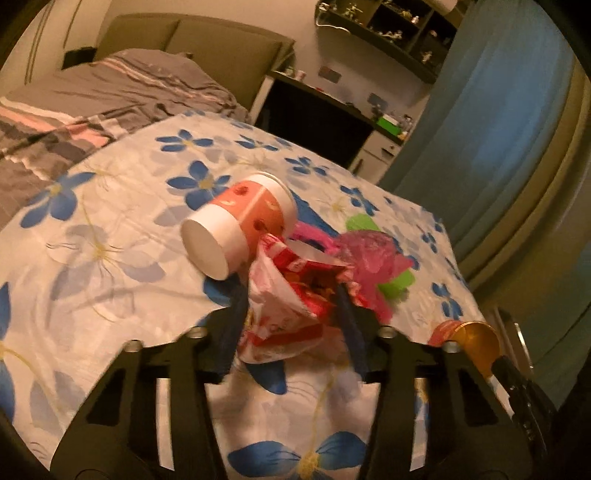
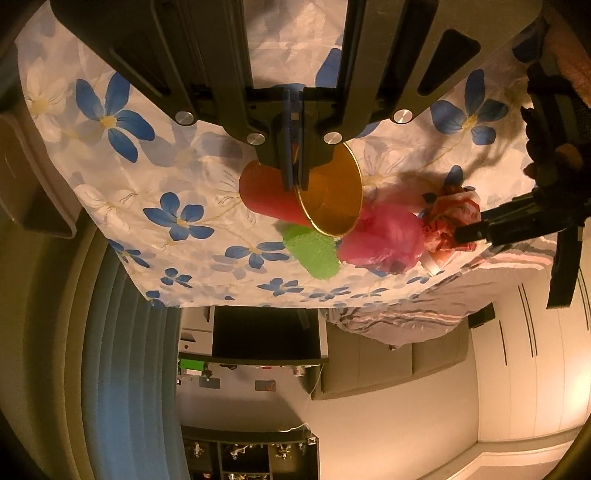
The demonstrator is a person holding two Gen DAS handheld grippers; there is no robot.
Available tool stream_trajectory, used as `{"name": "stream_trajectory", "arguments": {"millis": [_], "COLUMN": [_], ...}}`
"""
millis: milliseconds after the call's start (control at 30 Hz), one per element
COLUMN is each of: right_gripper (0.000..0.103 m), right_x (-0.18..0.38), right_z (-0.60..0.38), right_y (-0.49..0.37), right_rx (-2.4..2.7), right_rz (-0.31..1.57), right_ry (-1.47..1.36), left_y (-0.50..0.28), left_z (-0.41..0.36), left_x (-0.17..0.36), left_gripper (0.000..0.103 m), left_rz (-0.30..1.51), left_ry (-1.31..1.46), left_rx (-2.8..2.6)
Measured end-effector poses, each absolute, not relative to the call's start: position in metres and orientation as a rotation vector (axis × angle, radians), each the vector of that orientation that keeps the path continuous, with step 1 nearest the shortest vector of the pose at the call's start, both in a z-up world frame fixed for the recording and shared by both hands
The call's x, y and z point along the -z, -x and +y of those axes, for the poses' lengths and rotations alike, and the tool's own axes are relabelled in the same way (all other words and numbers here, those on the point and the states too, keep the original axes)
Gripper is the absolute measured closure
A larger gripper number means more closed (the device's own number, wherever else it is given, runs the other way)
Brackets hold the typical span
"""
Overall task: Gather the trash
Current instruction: 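Grasp the red-and-white wrapper with the left gripper while the right gripper grasps a red cup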
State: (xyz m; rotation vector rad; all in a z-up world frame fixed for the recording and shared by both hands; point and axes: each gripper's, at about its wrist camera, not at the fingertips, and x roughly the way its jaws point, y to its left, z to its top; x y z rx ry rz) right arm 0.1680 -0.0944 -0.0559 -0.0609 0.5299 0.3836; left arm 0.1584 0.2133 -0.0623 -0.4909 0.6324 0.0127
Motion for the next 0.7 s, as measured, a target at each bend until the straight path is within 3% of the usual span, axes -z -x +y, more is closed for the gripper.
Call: {"name": "stream_trajectory", "arguments": {"millis": [33, 133, 700], "right_gripper": [0.099, 0.099, 0.099], "right_x": [0.056, 0.055, 0.040], "right_z": [-0.096, -0.101, -0.152], "right_y": [-0.168, -0.166, -0.146], "right_rx": [-0.383, -0.378, -0.343], "right_rz": [0.529, 0.527, 0.467], "right_ry": [0.059, 0.047, -0.030], "left_y": [-0.158, -0.153, -0.071], "left_z": [0.213, 0.210, 0.160], "left_x": [0.062, 0.063, 0.017], "left_gripper": [0.078, 0.088, 0.092], "left_rz": [0.629, 0.623, 0.435], "left_ry": [0.491, 0.489, 0.398], "left_rx": [-0.010, -0.007, -0.083]}}
